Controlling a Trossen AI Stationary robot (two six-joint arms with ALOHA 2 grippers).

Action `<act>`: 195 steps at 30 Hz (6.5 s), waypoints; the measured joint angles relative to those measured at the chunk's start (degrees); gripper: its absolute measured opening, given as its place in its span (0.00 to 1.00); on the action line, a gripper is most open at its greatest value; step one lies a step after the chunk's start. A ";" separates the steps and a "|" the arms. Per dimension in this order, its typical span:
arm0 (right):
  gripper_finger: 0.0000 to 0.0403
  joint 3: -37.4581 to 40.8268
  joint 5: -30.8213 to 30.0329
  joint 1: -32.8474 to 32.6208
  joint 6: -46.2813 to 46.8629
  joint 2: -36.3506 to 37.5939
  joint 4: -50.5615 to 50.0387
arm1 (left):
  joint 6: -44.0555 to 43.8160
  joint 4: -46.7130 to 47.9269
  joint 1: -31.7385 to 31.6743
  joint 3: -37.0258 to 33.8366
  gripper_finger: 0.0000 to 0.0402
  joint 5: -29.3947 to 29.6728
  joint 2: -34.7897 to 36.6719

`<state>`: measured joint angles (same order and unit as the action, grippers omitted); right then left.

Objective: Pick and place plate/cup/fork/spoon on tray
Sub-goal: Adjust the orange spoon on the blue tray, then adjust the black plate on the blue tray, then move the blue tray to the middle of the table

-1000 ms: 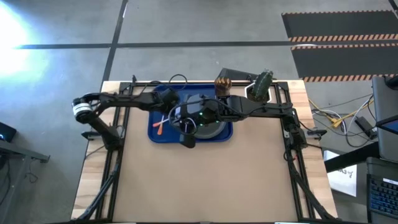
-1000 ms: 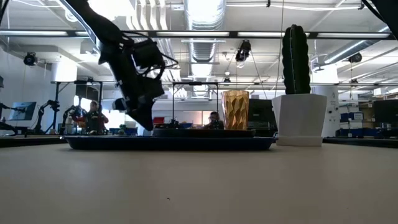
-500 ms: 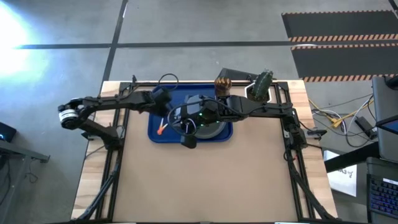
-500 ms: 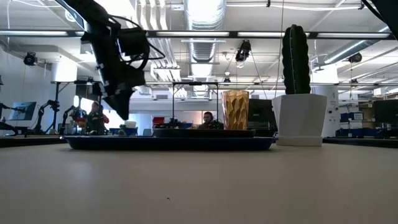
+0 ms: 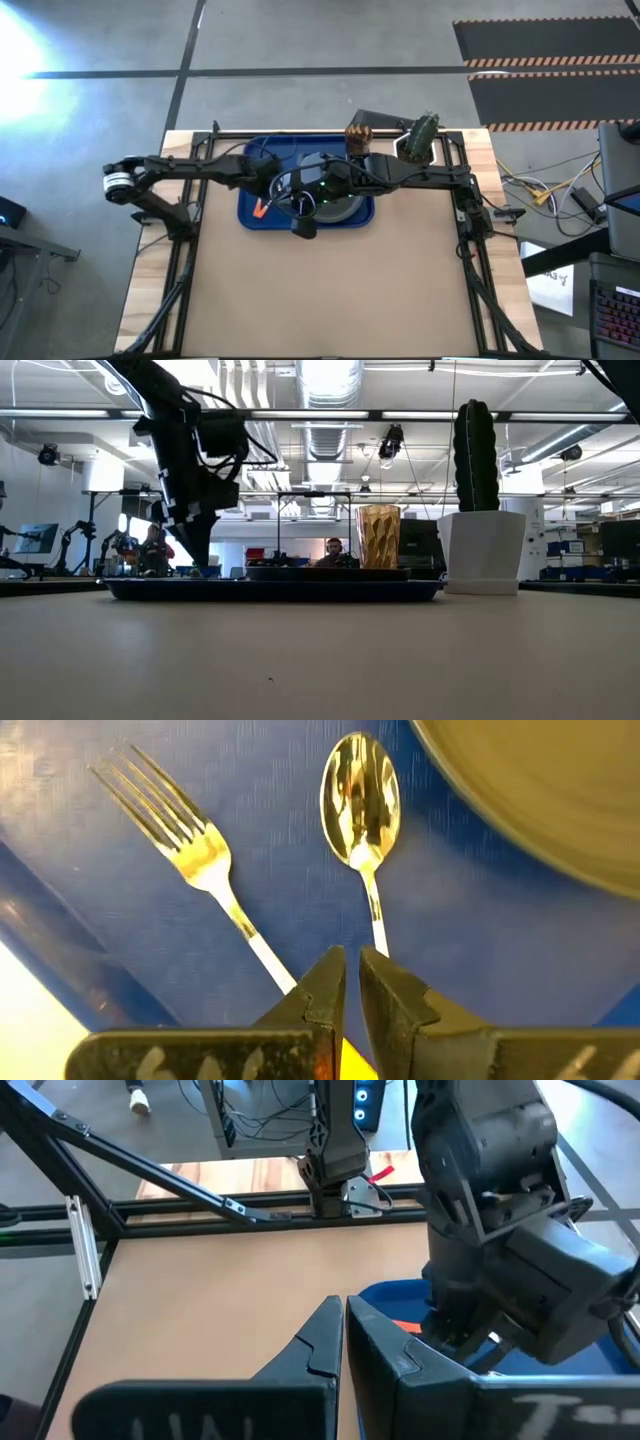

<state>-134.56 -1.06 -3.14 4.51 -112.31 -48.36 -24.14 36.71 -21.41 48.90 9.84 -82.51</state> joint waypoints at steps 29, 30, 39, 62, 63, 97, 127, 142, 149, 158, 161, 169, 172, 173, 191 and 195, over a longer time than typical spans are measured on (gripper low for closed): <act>0.02 0.00 -0.56 0.00 3.49 0.00 1.20 | 3.95 -19.63 -0.67 0.33 0.04 -6.58 -10.67; 0.02 0.00 -0.56 0.00 3.78 0.00 1.19 | 4.03 -20.17 -0.84 0.33 0.04 -6.54 -10.94; 0.02 0.00 -0.57 0.00 4.62 0.00 1.39 | 8.45 -20.27 -3.56 0.60 0.04 -0.57 -12.03; 0.02 0.00 -0.57 0.02 4.35 0.00 1.55 | 11.25 -18.22 -5.86 2.18 0.04 -3.94 -12.01; 0.02 0.00 -0.57 0.02 4.36 0.00 1.55 | 11.49 -18.11 -5.88 2.14 0.04 -3.79 -12.01; 0.02 2.08 -0.55 -0.01 11.66 0.00 -9.97 | 14.79 -12.47 -6.31 5.50 0.04 -1.47 1.48; 0.02 38.70 -6.75 3.11 16.08 0.00 10.86 | 1.95 16.09 0.81 4.20 0.04 2.67 45.04; 0.02 43.32 -4.52 5.29 14.98 0.00 13.28 | 2.03 16.62 0.81 4.11 0.04 2.54 43.92; 0.02 44.27 -2.25 6.89 14.14 0.00 15.08 | 2.03 16.52 0.81 4.11 0.04 2.48 43.93; 0.02 46.63 0.54 8.94 13.95 0.00 23.61 | 2.29 16.50 0.81 4.11 0.04 2.45 43.77; 0.02 47.19 1.14 9.21 14.12 -0.09 24.26 | 2.37 16.50 0.81 4.11 0.04 2.45 43.70; 0.02 47.45 3.61 9.16 15.08 -3.59 25.06 | 2.56 16.61 0.81 4.11 0.04 2.43 43.53; 0.02 47.41 4.78 9.18 16.11 -4.81 26.67 | 2.54 16.65 0.81 4.11 0.04 2.43 43.56; 0.02 47.39 5.30 9.19 16.42 -5.06 27.42 | 2.56 16.65 0.81 4.11 0.04 2.43 43.55; 0.02 47.13 5.61 9.04 17.57 -3.97 36.28 | 2.69 15.94 0.81 4.11 0.04 4.85 42.85; 0.02 43.07 5.89 8.81 15.76 -1.03 36.77 | 5.50 12.58 0.74 4.11 0.04 8.48 38.89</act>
<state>-91.50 4.83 5.68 20.27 -113.34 -11.59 -18.64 49.30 -20.67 53.01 18.32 -43.63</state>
